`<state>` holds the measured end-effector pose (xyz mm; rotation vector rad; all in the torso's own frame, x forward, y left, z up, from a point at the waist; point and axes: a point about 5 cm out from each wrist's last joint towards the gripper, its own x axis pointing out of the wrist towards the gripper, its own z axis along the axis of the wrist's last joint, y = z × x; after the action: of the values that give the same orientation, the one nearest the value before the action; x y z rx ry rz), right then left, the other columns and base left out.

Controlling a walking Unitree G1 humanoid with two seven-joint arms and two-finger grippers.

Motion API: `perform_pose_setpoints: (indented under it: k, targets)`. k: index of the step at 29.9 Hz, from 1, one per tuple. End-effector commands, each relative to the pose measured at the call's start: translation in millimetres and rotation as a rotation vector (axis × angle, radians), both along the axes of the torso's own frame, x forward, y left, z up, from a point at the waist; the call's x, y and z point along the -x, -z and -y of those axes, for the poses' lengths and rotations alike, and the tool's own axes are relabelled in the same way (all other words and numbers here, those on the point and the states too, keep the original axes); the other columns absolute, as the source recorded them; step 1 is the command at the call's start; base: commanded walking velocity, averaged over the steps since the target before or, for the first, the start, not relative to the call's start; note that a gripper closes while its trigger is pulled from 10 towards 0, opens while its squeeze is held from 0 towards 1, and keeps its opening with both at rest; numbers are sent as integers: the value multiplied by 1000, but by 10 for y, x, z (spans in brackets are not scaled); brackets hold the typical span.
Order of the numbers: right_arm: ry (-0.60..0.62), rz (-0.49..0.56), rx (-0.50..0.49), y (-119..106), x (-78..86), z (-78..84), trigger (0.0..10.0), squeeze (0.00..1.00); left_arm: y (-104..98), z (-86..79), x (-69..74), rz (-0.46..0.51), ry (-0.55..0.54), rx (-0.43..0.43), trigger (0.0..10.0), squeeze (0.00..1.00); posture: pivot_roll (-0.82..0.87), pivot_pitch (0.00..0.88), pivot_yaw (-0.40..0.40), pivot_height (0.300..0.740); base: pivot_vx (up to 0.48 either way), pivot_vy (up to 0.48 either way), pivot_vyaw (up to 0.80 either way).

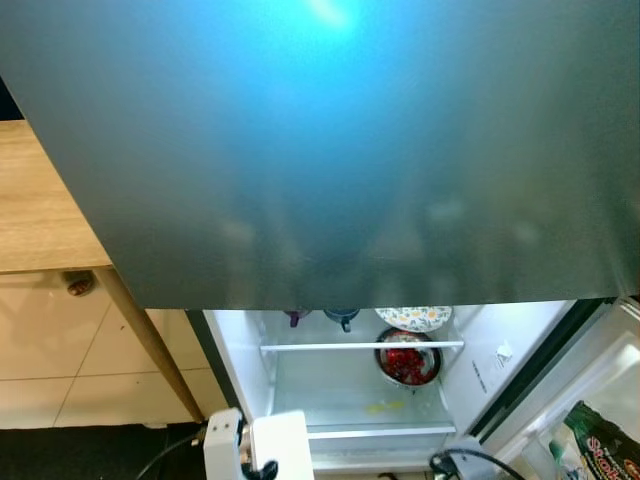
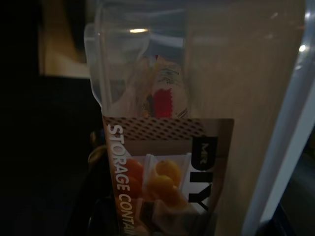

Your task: Restocking fridge

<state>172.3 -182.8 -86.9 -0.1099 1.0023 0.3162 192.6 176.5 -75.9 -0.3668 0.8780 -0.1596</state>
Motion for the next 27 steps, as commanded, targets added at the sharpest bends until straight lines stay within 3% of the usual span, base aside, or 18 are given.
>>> perform_pose_setpoints:
  k: [1, 4, 9, 10, 12, 15, 19, 22, 27]
  targets:
    - [42, 15, -22, -19, -38, 6, 10000, 0, -39, -1, -64, 34, 22, -9, 10000, 0, -68, 0, 18, 740, 0, 0, 0]
    - [23, 75, -83, -121, -262, -143, 10000, 0, -180, 29, -297, 113, 67, -3, 10000, 0, -66, 1, 34, 740, 0, 0, 0]
    - [-15, 126, -84, -203, -409, -196, 10000, 0, -272, 11, -418, 167, 85, 10, 10000, 0, -64, 41, 34, 740, 0, 0, 0]
    - [-4, 153, -77, -251, -482, -159, 10000, 0, -306, 22, -458, 190, 87, 30, 10000, 0, -48, 128, 16, 740, 0, 0, 0]
    - [23, 181, -66, -306, -560, -82, 10000, 0, -319, 37, -469, 196, 94, 56, 10000, 0, -43, 86, 22, 740, 0, 0, 0]
    - [23, 197, -56, -335, -597, -47, 10000, 0, -318, 42, -463, 192, 106, 68, 10000, 0, -47, 92, 27, 740, 0, 0, 0]
    - [107, 270, -68, -485, -787, 73, 10000, 0, -319, 135, -438, 186, 151, 173, 10000, 0, -61, 121, 8, 740, 0, 0, 0]
    - [70, 307, -43, -576, -905, 67, 10000, 0, -366, 269, -468, 208, 146, 321, 10000, 0, -78, 132, 3, 730, 0, 0, 0]
    - [54, 331, -54, -622, -959, 39, 10000, 0, -375, 382, -470, 219, 155, 366, 10000, 0, -95, 130, 20, 715, 0, 0, 0]
